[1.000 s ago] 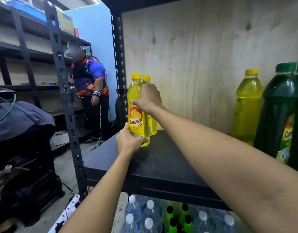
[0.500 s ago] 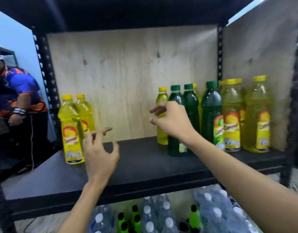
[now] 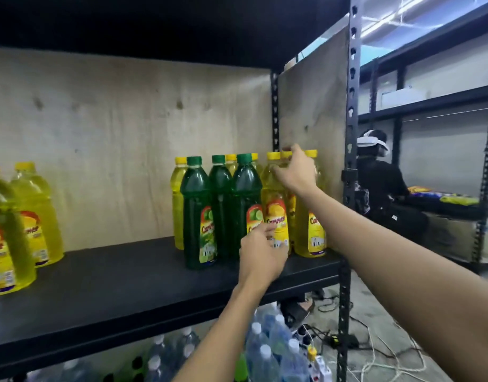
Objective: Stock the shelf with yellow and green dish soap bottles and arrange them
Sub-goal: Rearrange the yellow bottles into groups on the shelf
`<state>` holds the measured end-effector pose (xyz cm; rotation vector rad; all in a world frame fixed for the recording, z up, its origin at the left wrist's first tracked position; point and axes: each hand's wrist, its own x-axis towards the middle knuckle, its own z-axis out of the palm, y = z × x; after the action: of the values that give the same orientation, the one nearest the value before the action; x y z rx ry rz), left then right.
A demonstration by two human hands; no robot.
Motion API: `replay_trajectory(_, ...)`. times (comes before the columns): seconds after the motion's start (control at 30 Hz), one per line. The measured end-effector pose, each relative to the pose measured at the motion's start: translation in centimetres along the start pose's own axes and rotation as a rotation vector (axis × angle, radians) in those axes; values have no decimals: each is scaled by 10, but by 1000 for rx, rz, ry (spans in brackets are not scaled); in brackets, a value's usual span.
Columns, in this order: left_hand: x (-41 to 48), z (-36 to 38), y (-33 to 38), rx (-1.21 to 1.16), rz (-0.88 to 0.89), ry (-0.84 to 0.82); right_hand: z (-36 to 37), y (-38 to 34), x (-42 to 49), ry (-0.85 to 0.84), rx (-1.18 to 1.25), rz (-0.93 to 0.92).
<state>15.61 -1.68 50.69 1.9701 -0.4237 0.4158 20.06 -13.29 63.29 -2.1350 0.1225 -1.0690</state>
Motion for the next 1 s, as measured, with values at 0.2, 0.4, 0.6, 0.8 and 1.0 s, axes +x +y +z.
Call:
replay_trajectory(0.2, 8, 41, 0, 164, -119, -93, 2, -9, 28, -293, -166, 27)
replay_trajectory(0.4, -2, 51, 0, 134, -112, -63, -4, 8, 20, -185, -107, 0)
replay_trajectory(0.6, -12, 65, 12, 96, -162, 53, -25, 10, 1, -176, -103, -99)
replay_trajectory(0.8, -12, 69, 20, 69, -167, 185, -52, 14, -30, -158, 30, -169)
replay_trajectory(1.0, -11, 73, 18, 106, -153, 259, -65, 23, -58, -101, 59, -207)
